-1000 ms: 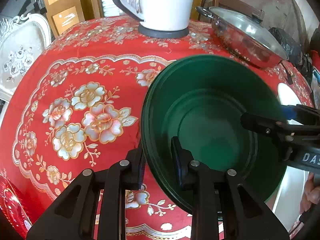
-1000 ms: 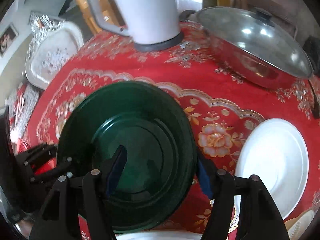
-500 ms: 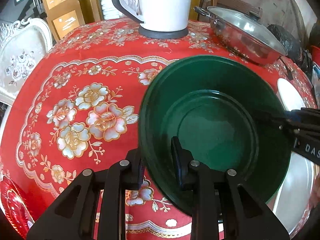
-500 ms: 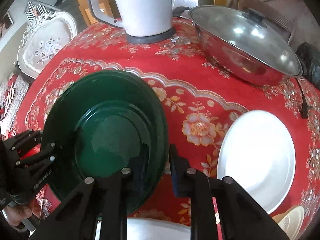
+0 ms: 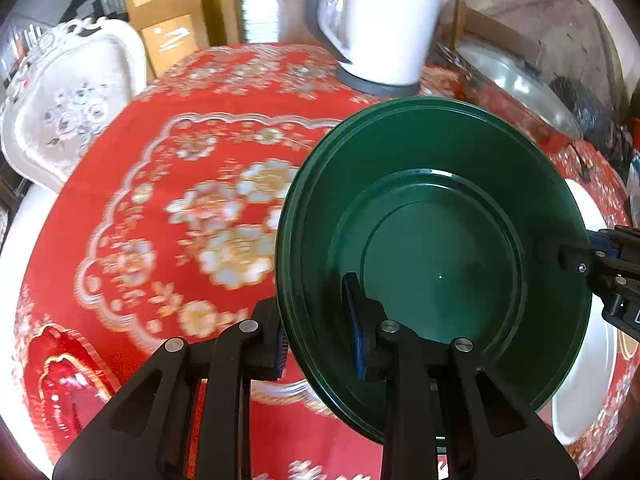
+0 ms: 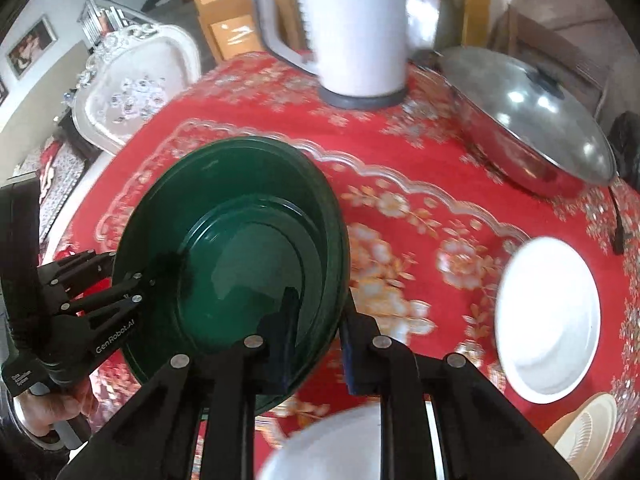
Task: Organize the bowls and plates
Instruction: 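Lift the green bowl and carry it toward the stacked red plates with the left gripper, then lower the green bowl onto the red plates and open the left gripper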
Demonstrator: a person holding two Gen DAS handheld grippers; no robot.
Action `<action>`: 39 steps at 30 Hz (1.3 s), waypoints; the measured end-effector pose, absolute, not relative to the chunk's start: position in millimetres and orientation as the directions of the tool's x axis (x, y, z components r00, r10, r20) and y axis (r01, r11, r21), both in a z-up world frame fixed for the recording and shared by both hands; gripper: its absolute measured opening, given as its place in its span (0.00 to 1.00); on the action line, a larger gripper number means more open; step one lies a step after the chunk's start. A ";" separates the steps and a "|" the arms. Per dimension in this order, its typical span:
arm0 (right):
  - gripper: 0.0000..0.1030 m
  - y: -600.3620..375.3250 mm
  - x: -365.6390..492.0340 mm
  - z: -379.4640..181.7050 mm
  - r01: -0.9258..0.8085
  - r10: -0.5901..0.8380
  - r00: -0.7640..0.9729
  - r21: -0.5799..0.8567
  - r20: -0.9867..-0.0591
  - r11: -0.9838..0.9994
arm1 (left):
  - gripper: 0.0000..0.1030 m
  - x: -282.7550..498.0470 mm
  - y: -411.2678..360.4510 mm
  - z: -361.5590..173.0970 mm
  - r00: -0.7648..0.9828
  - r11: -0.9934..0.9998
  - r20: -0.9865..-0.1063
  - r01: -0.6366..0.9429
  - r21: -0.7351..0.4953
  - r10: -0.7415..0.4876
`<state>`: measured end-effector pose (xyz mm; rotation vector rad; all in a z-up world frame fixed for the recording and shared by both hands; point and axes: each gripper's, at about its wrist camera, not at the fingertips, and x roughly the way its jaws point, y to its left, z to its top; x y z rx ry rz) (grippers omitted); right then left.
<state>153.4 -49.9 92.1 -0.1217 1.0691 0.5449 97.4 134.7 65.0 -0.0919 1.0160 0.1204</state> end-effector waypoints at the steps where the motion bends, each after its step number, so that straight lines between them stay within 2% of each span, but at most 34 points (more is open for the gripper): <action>1: 0.18 -45.4 152.0 94.9 -0.487 0.369 0.366 0.162 -0.854 0.858 | 0.23 91.6 140.7 68.9 0.527 0.988 -0.847 -0.152 -0.018 0.066; 19: 0.21 81.4 76.6 122.0 -0.690 0.487 0.289 0.173 -0.824 0.703 | 0.23 -35.1 257.4 101.4 0.570 0.936 -0.791 -0.352 0.007 0.220; 39: 0.23 170.9 24.3 109.7 -0.796 0.506 0.197 0.164 -0.840 0.583 | 0.23 -110.6 320.1 95.3 0.552 0.890 -0.788 -0.455 -0.010 0.273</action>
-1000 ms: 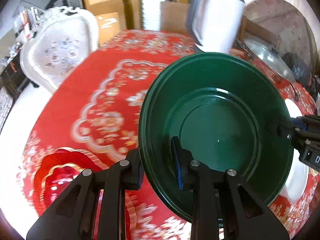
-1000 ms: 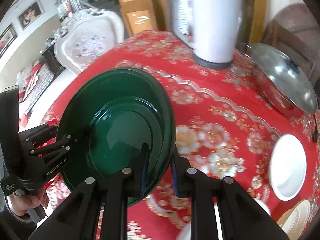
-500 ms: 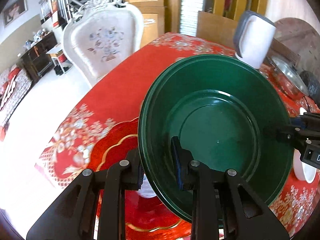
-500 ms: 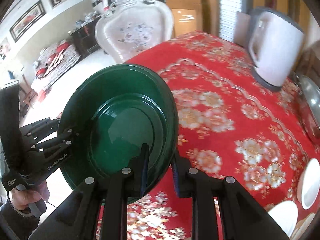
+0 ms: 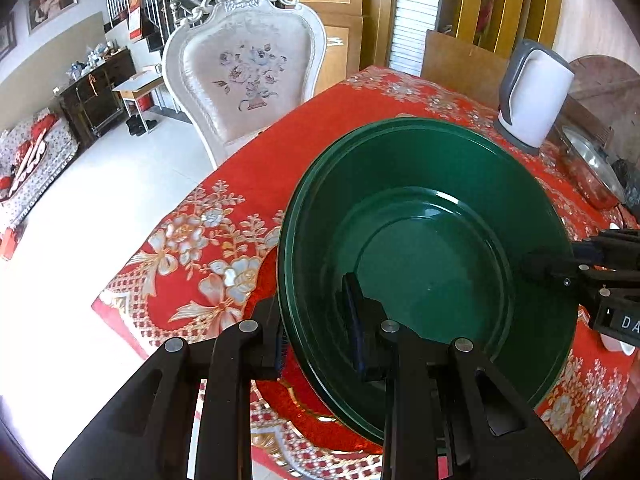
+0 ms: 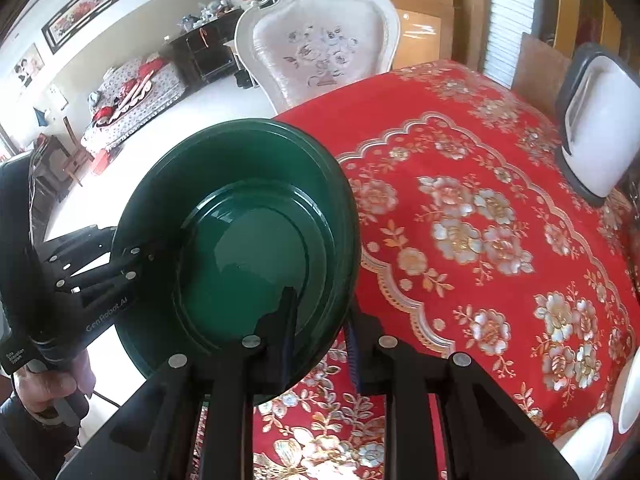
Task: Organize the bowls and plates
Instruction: 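Lower the green bowl onto the red plates and open the left gripper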
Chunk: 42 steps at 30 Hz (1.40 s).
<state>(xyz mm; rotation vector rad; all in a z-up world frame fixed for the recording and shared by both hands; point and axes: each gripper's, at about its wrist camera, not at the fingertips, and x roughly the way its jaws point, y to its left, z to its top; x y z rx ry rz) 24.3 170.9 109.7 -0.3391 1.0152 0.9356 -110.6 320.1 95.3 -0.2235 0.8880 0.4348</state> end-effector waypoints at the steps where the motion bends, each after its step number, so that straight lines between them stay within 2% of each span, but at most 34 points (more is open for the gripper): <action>1: 0.23 172.7 22.8 109.5 -0.798 0.506 0.194 0.165 -0.841 0.579 | 0.23 -113.1 320.9 95.0 0.553 0.889 -0.786 -0.457 -0.009 0.276; 11: 0.28 188.3 6.9 100.8 -0.818 0.486 0.171 0.151 -0.857 0.554 | 0.23 -127.8 327.0 81.8 0.531 0.884 -0.802 -0.468 -0.009 0.274; 25: 0.28 196.8 6.6 77.3 -0.813 0.446 0.141 0.153 -0.884 0.562 | 0.23 -120.8 333.1 61.9 0.498 0.880 -0.826 -0.475 -0.004 0.265; 42: 0.28 194.7 10.5 76.0 -0.804 0.442 0.141 0.158 -0.886 0.573 | 0.23 -114.0 331.5 55.6 0.492 0.878 -0.824 -0.478 0.012 0.279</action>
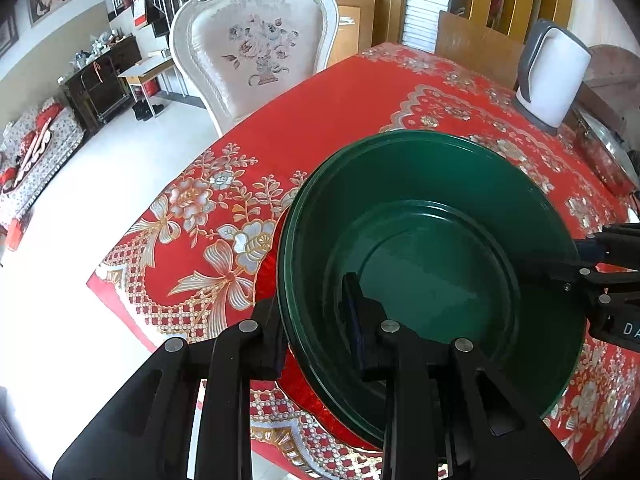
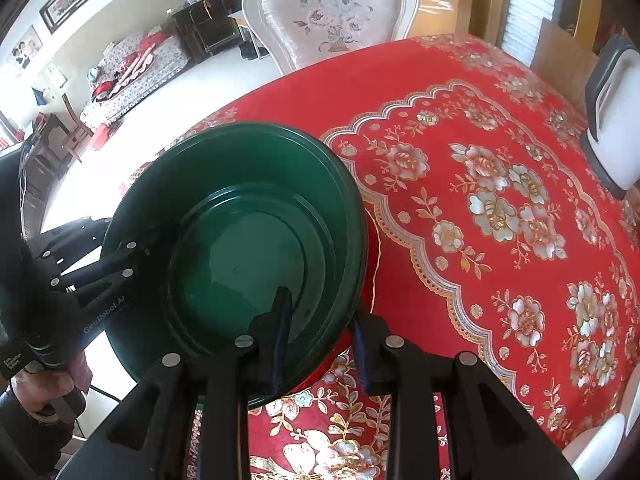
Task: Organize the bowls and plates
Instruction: 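Lower the green bowl onto the red plates and open the left gripper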
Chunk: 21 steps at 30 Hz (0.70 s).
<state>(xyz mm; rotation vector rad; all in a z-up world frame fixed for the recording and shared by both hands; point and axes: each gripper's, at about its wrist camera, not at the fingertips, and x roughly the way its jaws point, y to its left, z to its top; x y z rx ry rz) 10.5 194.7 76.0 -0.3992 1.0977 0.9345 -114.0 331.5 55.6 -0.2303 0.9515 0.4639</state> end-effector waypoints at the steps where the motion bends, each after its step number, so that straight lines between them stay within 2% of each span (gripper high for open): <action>1: 0.28 195.0 10.5 75.4 -0.804 0.442 0.139 0.160 -0.886 0.573 | 0.23 -113.6 332.1 55.1 0.492 0.877 -0.824 -0.480 0.012 0.280; 13: 0.28 197.4 9.9 73.2 -0.799 0.450 0.130 0.175 -0.884 0.575 | 0.23 -111.2 336.3 43.3 0.479 0.867 -0.825 -0.498 0.026 0.300; 21: 0.28 193.1 16.0 71.8 -0.772 0.492 0.087 0.254 -0.866 0.583 | 0.24 -110.0 341.8 42.5 0.476 0.855 -0.823 -0.519 0.020 0.309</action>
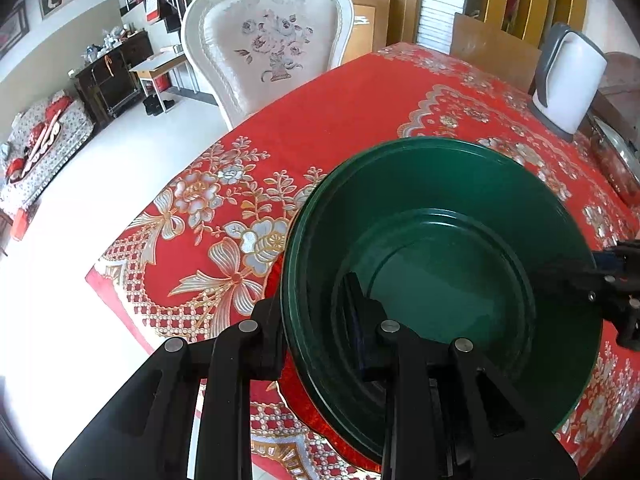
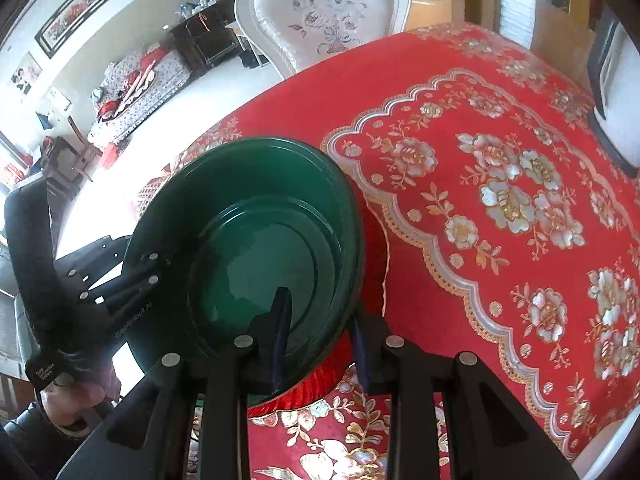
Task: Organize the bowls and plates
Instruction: 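Lower the green bowl onto the red plates and open the left gripper, then move the left gripper to the rim of the large white plate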
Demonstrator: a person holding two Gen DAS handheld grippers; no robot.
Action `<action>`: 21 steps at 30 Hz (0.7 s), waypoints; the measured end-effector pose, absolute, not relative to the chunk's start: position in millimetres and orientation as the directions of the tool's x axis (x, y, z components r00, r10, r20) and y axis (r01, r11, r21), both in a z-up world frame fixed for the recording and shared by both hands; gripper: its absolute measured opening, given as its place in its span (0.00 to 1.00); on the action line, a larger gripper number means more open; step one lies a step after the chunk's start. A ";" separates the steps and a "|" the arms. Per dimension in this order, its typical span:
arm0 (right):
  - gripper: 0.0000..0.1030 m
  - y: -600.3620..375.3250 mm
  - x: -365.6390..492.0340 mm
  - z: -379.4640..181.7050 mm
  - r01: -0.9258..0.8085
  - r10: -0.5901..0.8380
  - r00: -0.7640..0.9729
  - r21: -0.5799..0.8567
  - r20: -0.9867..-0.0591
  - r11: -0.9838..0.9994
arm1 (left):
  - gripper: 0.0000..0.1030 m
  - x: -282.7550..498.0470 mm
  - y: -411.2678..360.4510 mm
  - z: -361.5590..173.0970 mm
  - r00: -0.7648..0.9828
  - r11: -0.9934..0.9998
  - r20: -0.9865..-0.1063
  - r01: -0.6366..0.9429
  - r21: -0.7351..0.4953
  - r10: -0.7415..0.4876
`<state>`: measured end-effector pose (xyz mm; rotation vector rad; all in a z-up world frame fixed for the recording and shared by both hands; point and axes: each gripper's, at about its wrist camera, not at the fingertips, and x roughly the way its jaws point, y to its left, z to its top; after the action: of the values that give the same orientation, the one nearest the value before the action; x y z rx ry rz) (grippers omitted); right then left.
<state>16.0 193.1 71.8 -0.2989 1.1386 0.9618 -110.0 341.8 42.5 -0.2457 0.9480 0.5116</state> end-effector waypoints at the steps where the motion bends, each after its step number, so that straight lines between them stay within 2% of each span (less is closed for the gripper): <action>1: 0.28 193.2 15.2 71.8 -0.773 0.496 0.085 0.256 -0.864 0.580 | 0.24 -110.0 342.6 42.1 0.474 0.853 -0.824 -0.521 0.023 0.312; 9: 0.34 180.6 20.6 78.5 -0.743 0.541 0.116 0.288 -0.833 0.604 | 0.26 -115.5 345.7 59.0 0.520 0.838 -0.780 -0.546 0.010 0.348; 11: 0.34 173.8 24.2 79.3 -0.727 0.557 0.118 0.310 -0.822 0.612 | 0.39 -118.8 346.6 67.7 0.548 0.837 -0.764 -0.547 -0.021 0.339; 12: 0.34 169.7 25.7 80.1 -0.718 0.567 0.121 0.323 -0.815 0.617 | 0.50 -120.1 345.5 71.4 0.562 0.837 -0.756 -0.546 -0.033 0.336; 13: 0.34 166.4 26.3 80.9 -0.712 0.576 0.120 0.334 -0.809 0.618 | 0.53 -121.6 342.1 76.7 0.580 0.841 -0.741 -0.540 -0.039 0.338; 16: 0.35 154.8 25.1 84.7 -0.701 0.599 0.128 0.355 -0.791 0.618 | 0.53 -121.4 328.5 89.3 0.608 0.850 -0.708 -0.526 -0.022 0.358; 21: 0.35 132.3 21.4 89.6 -0.676 0.637 0.132 0.401 -0.760 0.619 | 0.53 -117.0 298.2 101.8 0.653 0.884 -0.687 -0.466 -0.034 0.318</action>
<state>21.4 132.3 89.6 -0.0431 1.0778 0.9524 -117.0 298.2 101.8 -0.2154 0.7345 0.4481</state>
